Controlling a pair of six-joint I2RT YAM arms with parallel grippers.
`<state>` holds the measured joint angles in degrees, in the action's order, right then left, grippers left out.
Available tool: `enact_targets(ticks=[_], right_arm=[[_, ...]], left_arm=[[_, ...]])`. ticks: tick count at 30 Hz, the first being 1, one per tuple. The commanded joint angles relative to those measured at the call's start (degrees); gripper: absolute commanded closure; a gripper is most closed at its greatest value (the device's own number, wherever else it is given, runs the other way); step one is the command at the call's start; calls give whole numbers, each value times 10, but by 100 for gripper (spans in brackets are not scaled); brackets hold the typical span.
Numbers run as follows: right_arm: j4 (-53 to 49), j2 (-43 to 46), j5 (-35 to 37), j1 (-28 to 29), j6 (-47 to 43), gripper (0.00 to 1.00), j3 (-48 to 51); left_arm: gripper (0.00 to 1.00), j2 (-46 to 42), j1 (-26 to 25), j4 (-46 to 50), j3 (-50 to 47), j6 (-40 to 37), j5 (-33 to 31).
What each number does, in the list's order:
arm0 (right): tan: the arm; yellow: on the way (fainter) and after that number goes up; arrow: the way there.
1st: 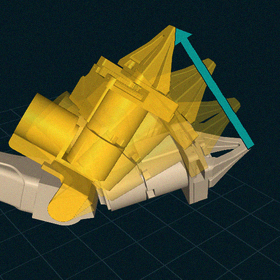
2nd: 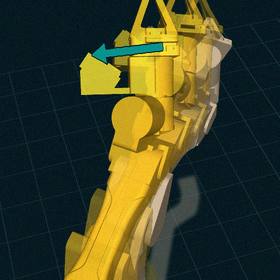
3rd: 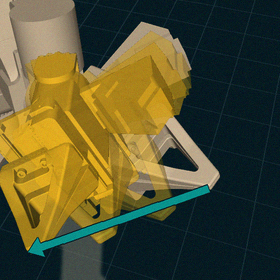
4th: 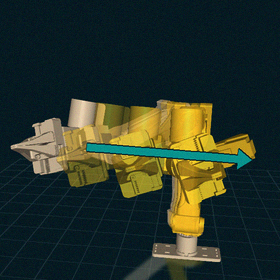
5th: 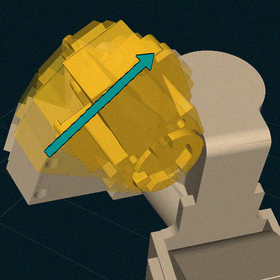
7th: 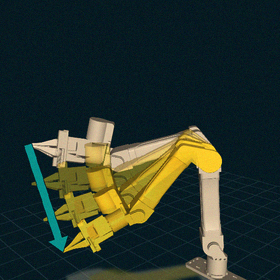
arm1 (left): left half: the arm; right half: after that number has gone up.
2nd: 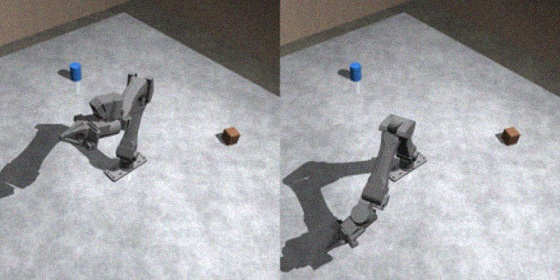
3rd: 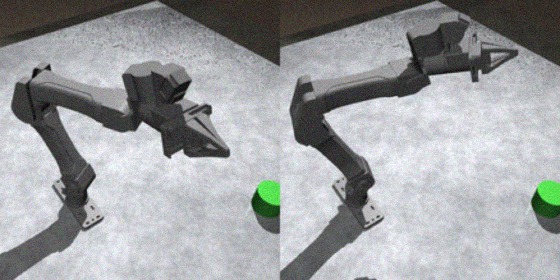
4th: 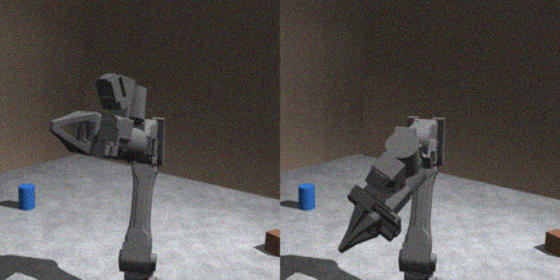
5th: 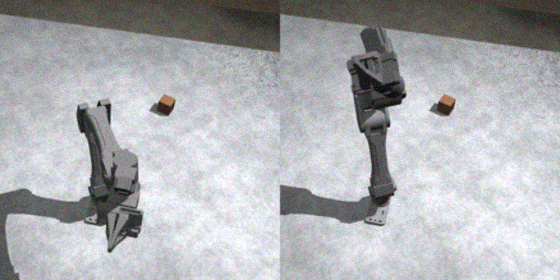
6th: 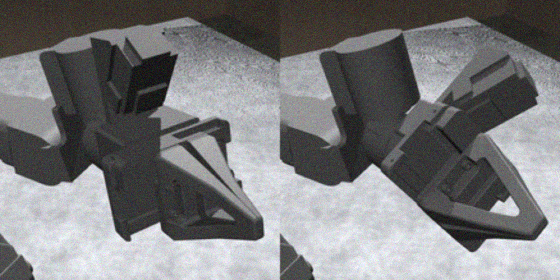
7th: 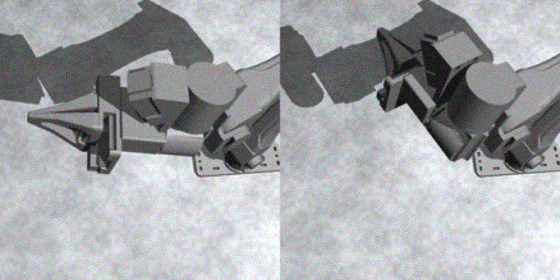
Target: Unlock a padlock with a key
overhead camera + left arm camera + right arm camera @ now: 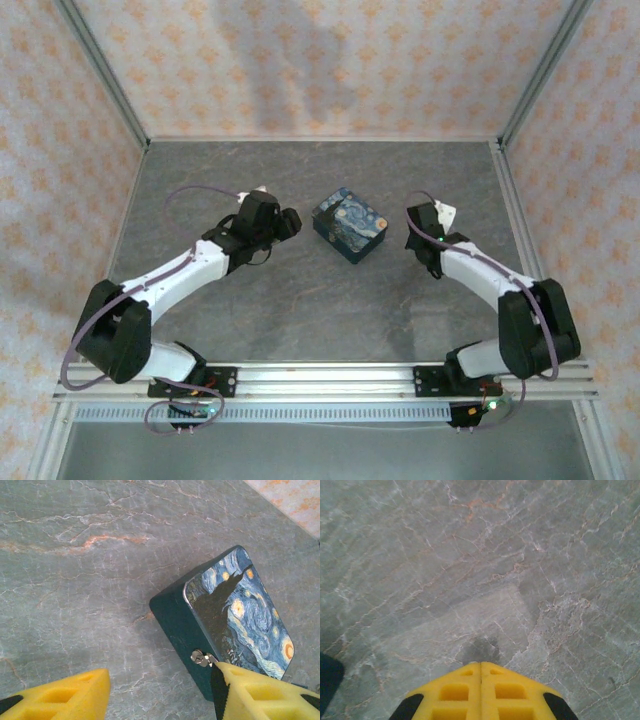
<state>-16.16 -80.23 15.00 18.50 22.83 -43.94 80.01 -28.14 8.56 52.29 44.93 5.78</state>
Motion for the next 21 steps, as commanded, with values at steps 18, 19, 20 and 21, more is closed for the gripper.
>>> enact_targets(ticks=[18, 19, 20, 21], right_arm=[[-82, 63, 55, -15, 5, 35, -93], [-82, 64, 62, -16, 1, 31, -101], [-82, 63, 69, -20, -2, 1, -110], [-81, 60, 68, -27, -4, 1, -119]], left_arm=[[0, -50, 17, 111, 42, -53, -114], [0, -54, 24, 121, 49, -60, -120], [0, -59, 32, 132, 57, -70, -130], [0, -62, 41, 148, 69, -81, -145]])
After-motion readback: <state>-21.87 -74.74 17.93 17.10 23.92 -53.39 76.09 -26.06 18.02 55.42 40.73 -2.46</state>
